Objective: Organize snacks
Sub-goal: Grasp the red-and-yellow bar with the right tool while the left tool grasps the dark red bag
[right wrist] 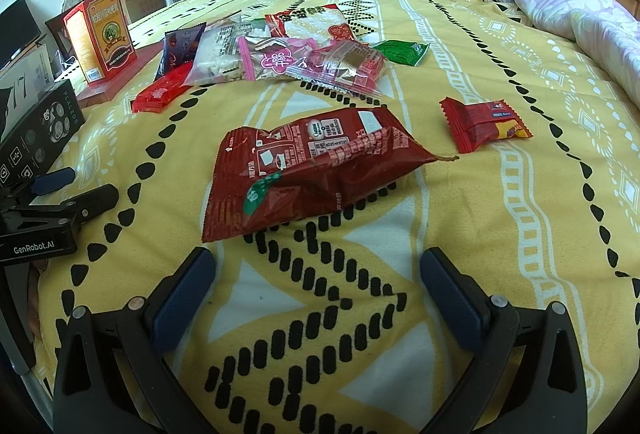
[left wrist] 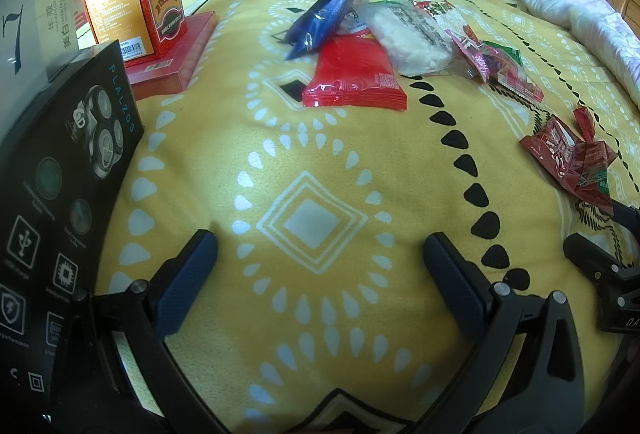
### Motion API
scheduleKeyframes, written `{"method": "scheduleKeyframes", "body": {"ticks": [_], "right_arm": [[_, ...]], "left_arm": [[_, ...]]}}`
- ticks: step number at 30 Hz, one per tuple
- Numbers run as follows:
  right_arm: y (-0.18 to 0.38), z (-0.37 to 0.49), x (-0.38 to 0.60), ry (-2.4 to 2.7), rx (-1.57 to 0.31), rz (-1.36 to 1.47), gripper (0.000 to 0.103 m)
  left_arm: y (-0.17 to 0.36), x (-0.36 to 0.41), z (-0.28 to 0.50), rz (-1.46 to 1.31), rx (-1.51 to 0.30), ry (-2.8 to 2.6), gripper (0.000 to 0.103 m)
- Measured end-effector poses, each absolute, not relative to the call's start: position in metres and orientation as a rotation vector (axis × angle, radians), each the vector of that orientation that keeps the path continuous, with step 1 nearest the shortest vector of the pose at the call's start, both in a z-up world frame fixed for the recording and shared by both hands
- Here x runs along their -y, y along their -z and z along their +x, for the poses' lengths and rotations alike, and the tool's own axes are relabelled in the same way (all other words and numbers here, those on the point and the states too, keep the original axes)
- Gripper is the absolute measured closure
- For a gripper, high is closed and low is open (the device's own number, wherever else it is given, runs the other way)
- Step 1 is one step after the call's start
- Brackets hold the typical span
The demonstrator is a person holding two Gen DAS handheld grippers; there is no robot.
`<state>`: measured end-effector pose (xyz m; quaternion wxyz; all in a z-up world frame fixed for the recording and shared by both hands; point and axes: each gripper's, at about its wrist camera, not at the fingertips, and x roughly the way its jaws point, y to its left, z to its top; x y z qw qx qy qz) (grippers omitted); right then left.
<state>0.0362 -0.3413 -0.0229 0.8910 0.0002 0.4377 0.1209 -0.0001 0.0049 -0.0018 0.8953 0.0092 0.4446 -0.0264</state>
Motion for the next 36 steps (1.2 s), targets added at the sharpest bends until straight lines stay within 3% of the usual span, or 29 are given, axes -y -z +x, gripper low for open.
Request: {"method": "scheduleKeyframes", "body": {"ticks": [10,20,23,25,28,31,32,34,36], "right_arm": [[-0.001,0.035,0.35,-0.386,-1.111,-0.019,0.0],[-0.057,0.072,0.398,-0.241,-0.984,0.013,0.0],[-0.05,0.106,0.451,-0.111,-1.037,0.279,0.0],[-0.033,0.127,0.476,-0.085,-1.108,0.487,0.004],[-0.021,0.152,0.469,-0.033,-1.145,0.435,0.009],[-0.01,0.164,0.456,-0.025,-1.147,0.344,0.026],[-0.01,0.163,0.455,-0.03,-1.117,0.297,0.041],[-0.014,0.157,0.462,-0.069,-1.083,0.321,0.051],[-0.017,0.147,0.473,-0.099,-1.053,0.377,0.052]], "left_arm": [[0.0,-0.005,-0.004,0.016,-0.916,0.063,0.0],[-0.006,-0.012,-0.008,-0.027,-0.914,0.111,0.0],[-0.013,-0.01,-0.009,-0.056,-0.918,0.137,0.001],[-0.024,-0.007,-0.008,-0.115,-0.917,0.166,0.002],[-0.054,0.017,-0.006,-0.121,-0.858,0.243,0.002],[-0.075,0.053,0.001,-0.047,-0.816,0.361,0.0],[-0.078,0.067,0.005,-0.019,-0.818,0.418,0.0],[-0.078,0.097,0.016,0.044,-0.815,0.518,0.0],[-0.07,0.119,0.027,0.093,-0.842,0.575,0.001]]}}
